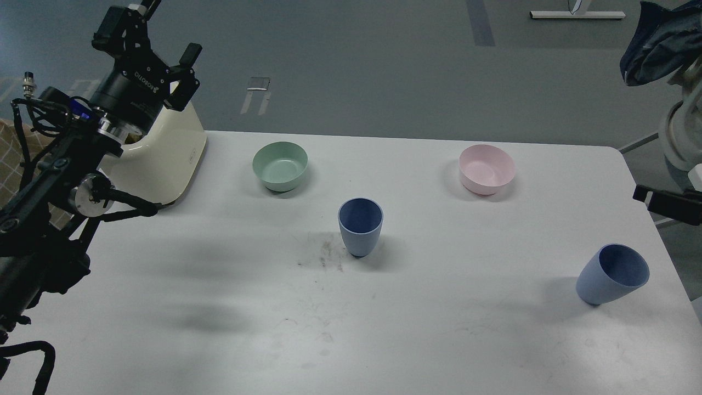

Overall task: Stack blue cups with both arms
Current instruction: 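Reach the right gripper to the other blue cup and grasp it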

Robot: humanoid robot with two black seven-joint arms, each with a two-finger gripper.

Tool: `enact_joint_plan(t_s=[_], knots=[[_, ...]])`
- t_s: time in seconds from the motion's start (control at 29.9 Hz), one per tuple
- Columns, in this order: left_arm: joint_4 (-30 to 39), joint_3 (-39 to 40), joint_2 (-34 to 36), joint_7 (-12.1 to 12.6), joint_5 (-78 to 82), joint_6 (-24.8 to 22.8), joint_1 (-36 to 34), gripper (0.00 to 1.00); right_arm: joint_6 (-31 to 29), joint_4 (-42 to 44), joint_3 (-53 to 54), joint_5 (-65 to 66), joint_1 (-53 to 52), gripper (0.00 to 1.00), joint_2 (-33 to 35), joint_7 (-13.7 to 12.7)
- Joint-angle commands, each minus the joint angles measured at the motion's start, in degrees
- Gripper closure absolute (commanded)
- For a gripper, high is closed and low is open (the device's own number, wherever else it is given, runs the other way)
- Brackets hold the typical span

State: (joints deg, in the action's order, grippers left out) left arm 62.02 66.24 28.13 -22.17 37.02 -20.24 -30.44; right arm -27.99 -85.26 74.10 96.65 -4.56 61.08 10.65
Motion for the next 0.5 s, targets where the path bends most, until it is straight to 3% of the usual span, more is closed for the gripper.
enact_joint_plan(t_s=[0.0, 0.17, 0.47], knots=[[0.56, -0.06, -0.01, 0.11, 0.07, 0.11, -0.15, 0.03, -0.01, -0.25, -0.01, 1.61, 1.3, 0.0, 0.01, -0.01], [0.47, -0.14, -0.36, 0.81, 0.07, 0.2, -0.15, 0.03, -0.01, -0.43, -0.27, 6.7, 4.11, 0.0, -0.25, -0.01], [0.3, -0.14, -0.27, 0.99, 0.07, 0.29, -0.15, 0.03, -0.01, -0.61, -0.36, 9.35, 7.63, 0.15, -2.54, -0.45]])
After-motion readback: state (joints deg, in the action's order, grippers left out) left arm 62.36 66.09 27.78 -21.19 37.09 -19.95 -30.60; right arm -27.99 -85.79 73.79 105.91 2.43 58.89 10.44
